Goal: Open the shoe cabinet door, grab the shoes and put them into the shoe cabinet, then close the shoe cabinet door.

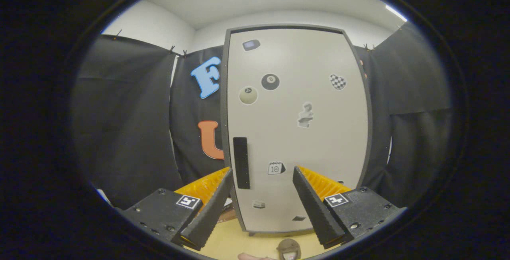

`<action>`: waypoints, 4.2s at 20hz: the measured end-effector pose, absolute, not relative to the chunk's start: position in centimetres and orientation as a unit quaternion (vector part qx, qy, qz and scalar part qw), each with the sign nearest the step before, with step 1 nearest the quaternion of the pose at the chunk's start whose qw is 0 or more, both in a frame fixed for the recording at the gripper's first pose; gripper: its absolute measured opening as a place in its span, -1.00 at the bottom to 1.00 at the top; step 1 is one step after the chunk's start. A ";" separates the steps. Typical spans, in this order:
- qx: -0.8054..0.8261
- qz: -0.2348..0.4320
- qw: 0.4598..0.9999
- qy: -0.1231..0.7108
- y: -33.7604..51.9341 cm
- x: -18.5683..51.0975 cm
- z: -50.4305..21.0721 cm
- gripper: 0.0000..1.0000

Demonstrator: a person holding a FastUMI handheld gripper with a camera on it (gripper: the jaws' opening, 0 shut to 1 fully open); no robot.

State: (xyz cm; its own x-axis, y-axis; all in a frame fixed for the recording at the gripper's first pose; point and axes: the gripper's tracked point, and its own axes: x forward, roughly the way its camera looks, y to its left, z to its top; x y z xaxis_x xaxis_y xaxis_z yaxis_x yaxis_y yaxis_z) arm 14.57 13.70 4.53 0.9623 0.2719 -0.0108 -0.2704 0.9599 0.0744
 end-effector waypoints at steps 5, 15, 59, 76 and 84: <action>0.043 0.130 0.990 0.038 16.3 20.3 2.8 0.97; 0.045 0.120 0.991 0.029 19.2 24.9 2.7 -0.11; 0.006 0.093 0.994 0.058 1.7 11.7 2.9 -0.66; -0.016 0.046 0.999 0.000 -4.6 5.0 3.5 -0.32; -0.007 0.085 0.994 -0.075 3.1 0.0 3.0 1.00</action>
